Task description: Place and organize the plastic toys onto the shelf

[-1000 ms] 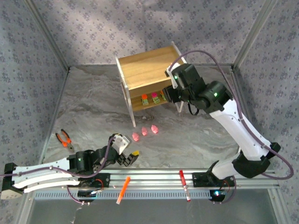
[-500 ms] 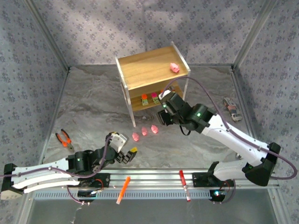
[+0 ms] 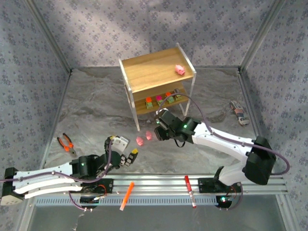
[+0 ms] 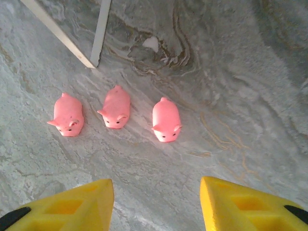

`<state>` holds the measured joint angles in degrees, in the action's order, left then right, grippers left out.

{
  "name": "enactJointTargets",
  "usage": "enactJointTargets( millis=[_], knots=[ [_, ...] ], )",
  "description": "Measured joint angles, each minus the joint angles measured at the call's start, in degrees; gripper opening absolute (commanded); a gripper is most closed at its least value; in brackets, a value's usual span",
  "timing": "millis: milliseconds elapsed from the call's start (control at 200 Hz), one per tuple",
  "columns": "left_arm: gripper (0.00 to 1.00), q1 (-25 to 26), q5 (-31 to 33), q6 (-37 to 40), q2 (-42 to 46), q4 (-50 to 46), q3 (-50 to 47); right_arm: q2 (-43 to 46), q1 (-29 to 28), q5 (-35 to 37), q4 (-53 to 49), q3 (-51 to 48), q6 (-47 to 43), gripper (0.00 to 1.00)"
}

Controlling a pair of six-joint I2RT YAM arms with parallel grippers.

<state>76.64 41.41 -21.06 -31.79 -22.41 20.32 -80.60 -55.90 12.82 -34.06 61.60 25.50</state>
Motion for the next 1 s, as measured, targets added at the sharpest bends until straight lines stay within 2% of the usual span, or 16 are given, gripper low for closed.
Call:
enactJointTargets(
  millis=[190, 460, 515, 999],
  knots=[
    [1.00, 0.0, 0.4, -0.7, -1.8, -0.6, 0.9, -3.0, -0.4, -1.2, 3.5, -1.7, 1.3, 0.52],
    [1.00, 0.0, 0.4, -0.7, 2.1, -0.6, 0.9, -8.2, -0.2, -3.0, 8.2, -3.1, 2.7, 0.55],
    [1.00, 0.0, 0.4, -0.7, 2.0, -0.6, 0.9, -9.3, 0.1, -3.2, 8.7, -3.5, 3.0, 0.58],
    [1.00, 0.0, 0.4, -0.7, 0.6, -0.7, 0.9, -13.5, 4.1, -4.6, 12.9, -5.1, 3.2, 0.61]
  ],
)
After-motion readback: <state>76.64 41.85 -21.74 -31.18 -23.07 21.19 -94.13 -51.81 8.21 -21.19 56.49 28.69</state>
